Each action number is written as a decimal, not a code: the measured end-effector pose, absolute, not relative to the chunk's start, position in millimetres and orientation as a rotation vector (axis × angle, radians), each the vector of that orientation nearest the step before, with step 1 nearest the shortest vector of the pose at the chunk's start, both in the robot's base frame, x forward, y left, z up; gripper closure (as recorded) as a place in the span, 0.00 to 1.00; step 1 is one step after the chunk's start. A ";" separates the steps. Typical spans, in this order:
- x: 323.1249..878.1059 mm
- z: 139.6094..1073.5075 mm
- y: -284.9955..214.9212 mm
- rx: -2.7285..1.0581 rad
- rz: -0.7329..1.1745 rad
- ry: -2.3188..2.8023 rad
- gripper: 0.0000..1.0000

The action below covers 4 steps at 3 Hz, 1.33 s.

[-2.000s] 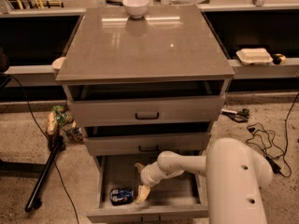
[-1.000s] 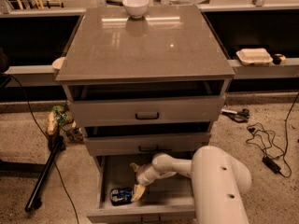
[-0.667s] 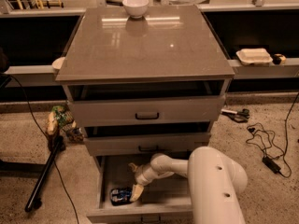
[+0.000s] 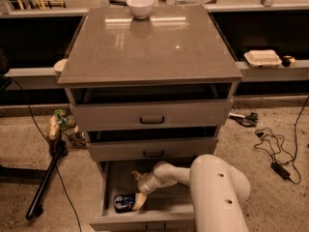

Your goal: Pick pepsi can from bottom drawer and place on counter

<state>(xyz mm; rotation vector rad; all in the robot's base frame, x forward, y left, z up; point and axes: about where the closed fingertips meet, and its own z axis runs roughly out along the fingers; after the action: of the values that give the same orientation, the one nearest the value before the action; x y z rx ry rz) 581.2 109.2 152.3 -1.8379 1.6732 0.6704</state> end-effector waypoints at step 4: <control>563.0 126.9 145.4 -1.846 0.761 1.656 0.65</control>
Offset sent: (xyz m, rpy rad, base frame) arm -0.0049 0.0239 -0.0192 0.0391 0.0096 0.0083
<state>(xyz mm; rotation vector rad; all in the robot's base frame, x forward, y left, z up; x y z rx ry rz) 563.0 145.4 126.9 -1.8464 1.6557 0.7610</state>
